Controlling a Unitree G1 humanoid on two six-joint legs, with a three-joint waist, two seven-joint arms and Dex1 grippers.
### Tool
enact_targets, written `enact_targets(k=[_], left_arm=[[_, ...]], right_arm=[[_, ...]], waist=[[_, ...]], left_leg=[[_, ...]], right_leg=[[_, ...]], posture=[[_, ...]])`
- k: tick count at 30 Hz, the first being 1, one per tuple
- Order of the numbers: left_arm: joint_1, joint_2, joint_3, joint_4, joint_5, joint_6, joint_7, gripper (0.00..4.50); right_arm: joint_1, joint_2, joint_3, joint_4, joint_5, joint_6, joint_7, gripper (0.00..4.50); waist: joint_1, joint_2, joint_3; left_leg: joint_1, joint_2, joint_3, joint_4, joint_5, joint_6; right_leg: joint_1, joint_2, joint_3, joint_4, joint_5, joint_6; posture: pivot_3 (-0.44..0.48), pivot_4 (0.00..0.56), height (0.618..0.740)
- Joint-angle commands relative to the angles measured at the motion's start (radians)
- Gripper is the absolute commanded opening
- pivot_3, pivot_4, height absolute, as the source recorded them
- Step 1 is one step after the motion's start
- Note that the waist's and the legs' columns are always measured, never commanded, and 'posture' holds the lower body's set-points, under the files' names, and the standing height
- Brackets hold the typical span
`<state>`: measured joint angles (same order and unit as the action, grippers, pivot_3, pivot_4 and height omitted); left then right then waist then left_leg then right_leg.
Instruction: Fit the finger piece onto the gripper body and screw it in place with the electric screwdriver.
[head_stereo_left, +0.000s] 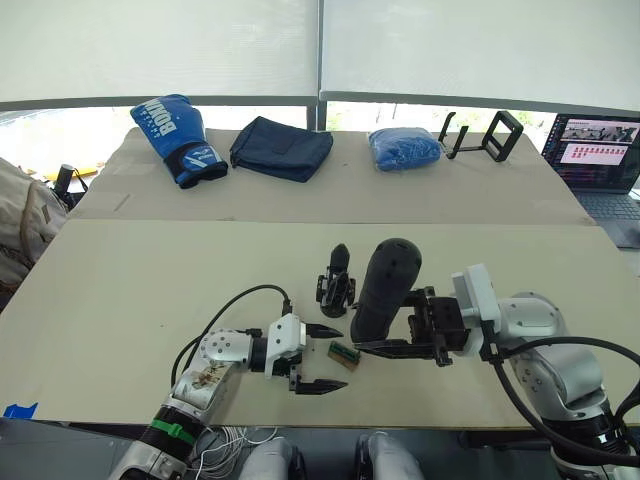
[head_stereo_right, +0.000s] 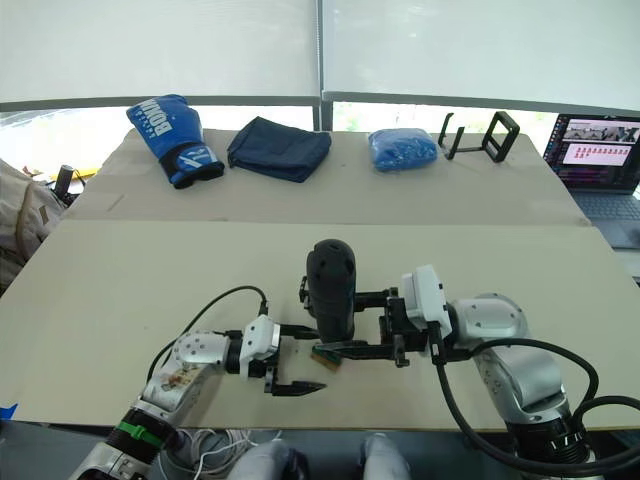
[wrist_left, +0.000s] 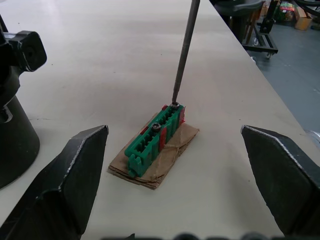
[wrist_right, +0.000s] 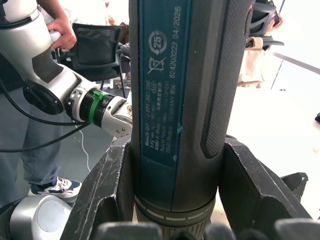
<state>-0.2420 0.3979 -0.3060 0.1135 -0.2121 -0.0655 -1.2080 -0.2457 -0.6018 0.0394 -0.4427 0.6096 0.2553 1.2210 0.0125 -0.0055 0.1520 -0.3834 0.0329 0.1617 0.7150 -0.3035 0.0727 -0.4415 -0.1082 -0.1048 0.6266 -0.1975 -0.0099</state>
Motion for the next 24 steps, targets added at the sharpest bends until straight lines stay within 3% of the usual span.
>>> enact_targets(k=[1,24], left_arm=[[0.022,0.001,-0.024,0.003,0.005,0.007,-0.005,4.50],[0.019,0.001,-0.026,0.003,0.005,0.011,-0.004,4.50]], right_arm=[[0.000,-0.006,-0.006,-0.045,0.029,-0.008,-0.001,1.93],[-0.005,-0.008,0.004,-0.029,0.011,-0.024,0.005,1.93]], waist=[[0.000,0.000,0.000],[0.000,0.000,0.000]], left_leg=[[0.000,0.000,0.000,0.000,0.000,0.000],[0.000,0.000,0.000,0.000,0.000,0.000]], right_leg=[[0.000,0.000,0.000,0.000,0.000,0.000],[0.000,-0.001,0.000,0.000,0.000,0.000]], posture=[[0.000,0.150,0.740],[0.000,0.150,0.740]])
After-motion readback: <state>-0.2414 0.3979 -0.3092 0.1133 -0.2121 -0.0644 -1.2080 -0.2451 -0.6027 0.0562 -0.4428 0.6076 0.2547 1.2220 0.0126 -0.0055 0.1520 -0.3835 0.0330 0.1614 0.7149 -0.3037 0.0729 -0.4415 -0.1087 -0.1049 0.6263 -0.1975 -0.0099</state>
